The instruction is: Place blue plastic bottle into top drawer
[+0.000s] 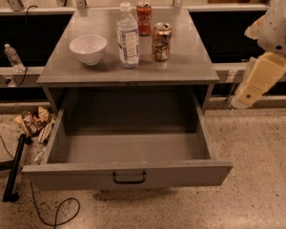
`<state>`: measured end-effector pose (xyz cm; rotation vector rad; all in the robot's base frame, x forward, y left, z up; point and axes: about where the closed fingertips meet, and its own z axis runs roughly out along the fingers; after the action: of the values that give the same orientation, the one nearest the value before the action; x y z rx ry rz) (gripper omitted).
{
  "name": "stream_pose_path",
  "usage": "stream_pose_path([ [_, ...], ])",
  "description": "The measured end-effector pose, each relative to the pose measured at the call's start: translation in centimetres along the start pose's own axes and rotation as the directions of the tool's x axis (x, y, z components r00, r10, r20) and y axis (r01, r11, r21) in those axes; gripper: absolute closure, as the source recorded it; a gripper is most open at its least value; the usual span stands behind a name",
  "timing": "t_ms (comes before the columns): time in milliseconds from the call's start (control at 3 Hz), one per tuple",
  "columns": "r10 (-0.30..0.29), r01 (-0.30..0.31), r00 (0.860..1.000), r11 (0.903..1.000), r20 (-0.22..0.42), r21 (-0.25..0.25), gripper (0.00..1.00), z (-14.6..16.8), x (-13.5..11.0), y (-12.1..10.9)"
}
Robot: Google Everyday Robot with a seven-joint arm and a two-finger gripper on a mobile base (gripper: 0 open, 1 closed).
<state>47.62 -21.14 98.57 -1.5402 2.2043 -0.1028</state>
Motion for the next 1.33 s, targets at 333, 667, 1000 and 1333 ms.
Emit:
stream_pose_path([
  [333,0.149,-0.155,0.97,0.9878,0.191,0.016,0.0,3.4,-1.7,-4.4],
  [667,0.307,-0.302,0.869,0.9502,0.388,-0.077,0.0,8.5,-3.7,-6.7],
  [1000,0.353,-0.351,0.741,0.9288,0.571,-0.12,0.0,11.7,-8.1,-10.4],
  [1333,0.362,-0.395,0.696,0.9141,0.62,-0.091,0.0,12.3,-8.7,-12.6],
])
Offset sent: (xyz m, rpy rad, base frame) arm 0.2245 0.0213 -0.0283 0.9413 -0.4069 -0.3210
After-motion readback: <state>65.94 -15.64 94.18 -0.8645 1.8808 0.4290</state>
